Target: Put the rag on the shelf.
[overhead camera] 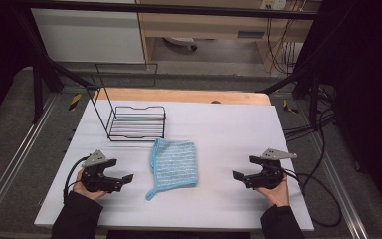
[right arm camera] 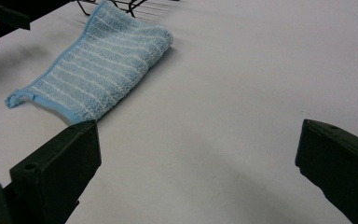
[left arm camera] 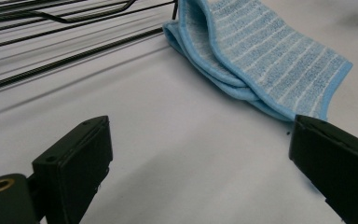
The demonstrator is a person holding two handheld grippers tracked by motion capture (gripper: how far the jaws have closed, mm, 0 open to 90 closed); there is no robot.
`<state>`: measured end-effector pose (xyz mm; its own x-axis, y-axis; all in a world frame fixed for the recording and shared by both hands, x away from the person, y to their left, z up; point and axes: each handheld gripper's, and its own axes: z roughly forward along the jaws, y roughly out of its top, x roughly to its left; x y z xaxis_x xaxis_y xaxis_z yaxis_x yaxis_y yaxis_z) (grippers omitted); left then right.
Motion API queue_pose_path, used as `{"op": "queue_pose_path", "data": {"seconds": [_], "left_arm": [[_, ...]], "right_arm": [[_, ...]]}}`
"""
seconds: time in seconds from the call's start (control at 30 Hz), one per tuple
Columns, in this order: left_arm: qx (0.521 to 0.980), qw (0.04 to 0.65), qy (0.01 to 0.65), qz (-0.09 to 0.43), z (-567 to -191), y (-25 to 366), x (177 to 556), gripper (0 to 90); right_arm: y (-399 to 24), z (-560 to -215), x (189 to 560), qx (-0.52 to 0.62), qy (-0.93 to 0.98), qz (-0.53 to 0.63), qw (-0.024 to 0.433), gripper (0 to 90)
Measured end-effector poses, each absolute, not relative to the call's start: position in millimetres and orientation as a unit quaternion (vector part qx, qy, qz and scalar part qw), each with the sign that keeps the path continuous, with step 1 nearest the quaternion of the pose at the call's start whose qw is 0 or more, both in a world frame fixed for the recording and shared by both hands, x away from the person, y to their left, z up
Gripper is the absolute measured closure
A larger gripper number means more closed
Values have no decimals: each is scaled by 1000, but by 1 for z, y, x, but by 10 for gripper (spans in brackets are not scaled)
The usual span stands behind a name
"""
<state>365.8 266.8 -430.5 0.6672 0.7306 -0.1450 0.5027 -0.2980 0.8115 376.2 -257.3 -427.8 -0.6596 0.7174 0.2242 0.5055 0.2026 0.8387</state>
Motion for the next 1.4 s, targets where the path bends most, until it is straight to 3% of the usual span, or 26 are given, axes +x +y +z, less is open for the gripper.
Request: {"op": "queue_pose_path", "data": {"seconds": [0.5, 0.77, 1.13, 1.4], "left_arm": [[799, 444, 386, 124, -430, 258, 365, 62], [799, 444, 388, 121, -430, 253, 365, 64], [800, 441, 388, 124, -431, 245, 366, 66], [796, 442, 393, 127, -431, 246, 366, 70]], "right_arm": [[-248, -428, 375, 412, 766, 484, 97, 16], [-230, -430, 375, 402, 774, 482, 83, 68], [-184, -433, 376, 389, 789, 472, 63, 169], [-148, -433, 380, 393, 793, 463, 52, 316]]}}
